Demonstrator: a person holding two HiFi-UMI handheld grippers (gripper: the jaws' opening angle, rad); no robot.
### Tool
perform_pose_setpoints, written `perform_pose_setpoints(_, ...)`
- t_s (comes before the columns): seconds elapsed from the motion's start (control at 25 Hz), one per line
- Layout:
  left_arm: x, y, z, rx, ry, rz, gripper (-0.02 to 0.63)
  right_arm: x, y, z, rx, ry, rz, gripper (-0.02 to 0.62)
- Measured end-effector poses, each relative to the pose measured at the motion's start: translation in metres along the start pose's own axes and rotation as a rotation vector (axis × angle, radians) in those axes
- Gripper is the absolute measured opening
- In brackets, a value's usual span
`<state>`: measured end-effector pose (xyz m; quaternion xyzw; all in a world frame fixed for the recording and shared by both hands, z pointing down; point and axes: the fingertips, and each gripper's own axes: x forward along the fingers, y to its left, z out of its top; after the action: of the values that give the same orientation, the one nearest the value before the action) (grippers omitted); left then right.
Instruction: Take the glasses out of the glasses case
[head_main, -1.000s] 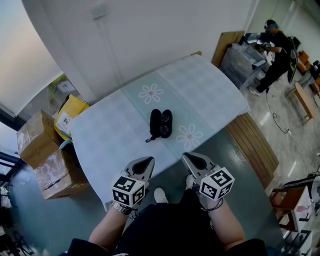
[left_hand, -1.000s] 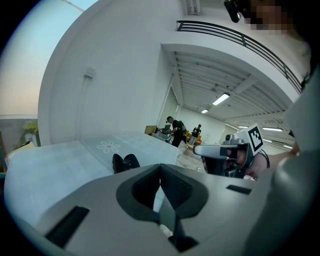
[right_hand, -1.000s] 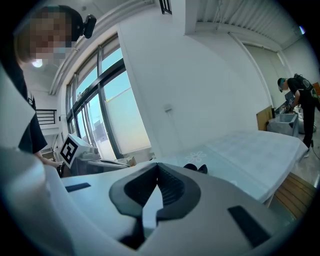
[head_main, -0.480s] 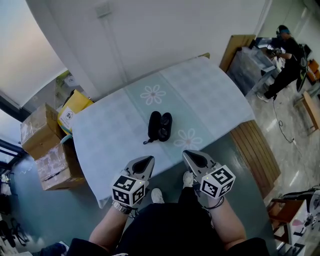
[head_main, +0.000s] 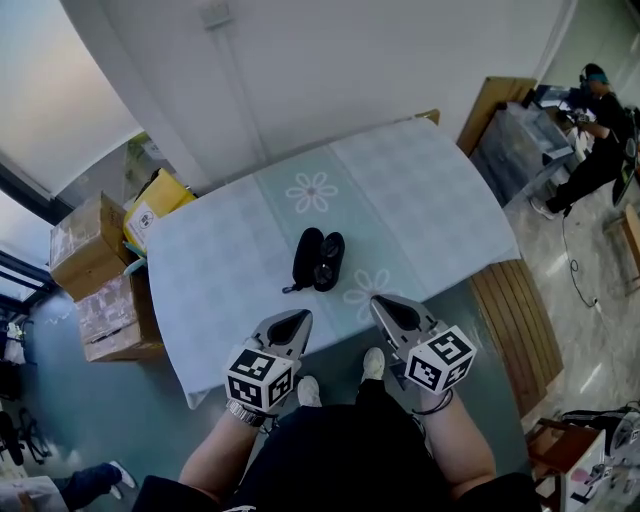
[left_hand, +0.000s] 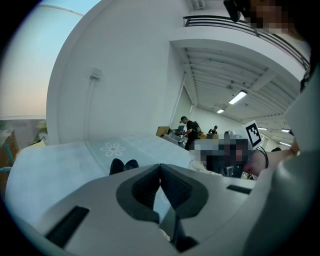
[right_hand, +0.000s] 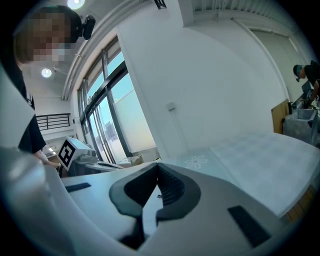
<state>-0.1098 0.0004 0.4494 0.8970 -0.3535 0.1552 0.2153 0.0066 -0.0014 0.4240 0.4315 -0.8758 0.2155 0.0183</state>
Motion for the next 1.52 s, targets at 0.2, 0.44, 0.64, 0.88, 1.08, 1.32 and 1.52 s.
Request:
perform_pose_setpoints(0.2, 0.012, 0.002, 0.002, -0.008, 0.002, 0.032, 0.028, 0.010, -0.015, 0.002, 0.006, 0.007, 0.036, 0.023)
perform_pose_setpoints(0.44, 0.029, 0.006, 0.007, -0.031, 0.005, 0.081, 0.028, 0.019, -0.033, 0.010, 0.010, 0.012, 0.084, 0.023)
perform_pose_setpoints(0.64, 0.044, 0.005, 0.011, -0.046, 0.006, 0.118, 0.029, 0.023, -0.051, 0.015, 0.012, 0.023, 0.121, 0.023)
perform_pose_setpoints(0.88, 0.060, 0.002, 0.016, -0.070, -0.009, 0.170, 0.028, 0.025, -0.069, 0.023, 0.000, 0.038, 0.173, 0.023)
perform_pose_setpoints(1.08, 0.068, -0.003, 0.018, -0.088, -0.020, 0.213, 0.029, 0.026, -0.082, 0.027, -0.006, 0.052, 0.214, 0.023)
perform_pose_setpoints(1.32, 0.074, -0.009, 0.018, -0.107, -0.022, 0.261, 0.029, 0.026, -0.091, 0.032, -0.016, 0.066, 0.261, 0.023)
perform_pose_setpoints(1.52, 0.078, -0.017, 0.022, -0.105, -0.030, 0.289, 0.028, 0.022, -0.098, 0.038, -0.022, 0.066, 0.286, 0.023)
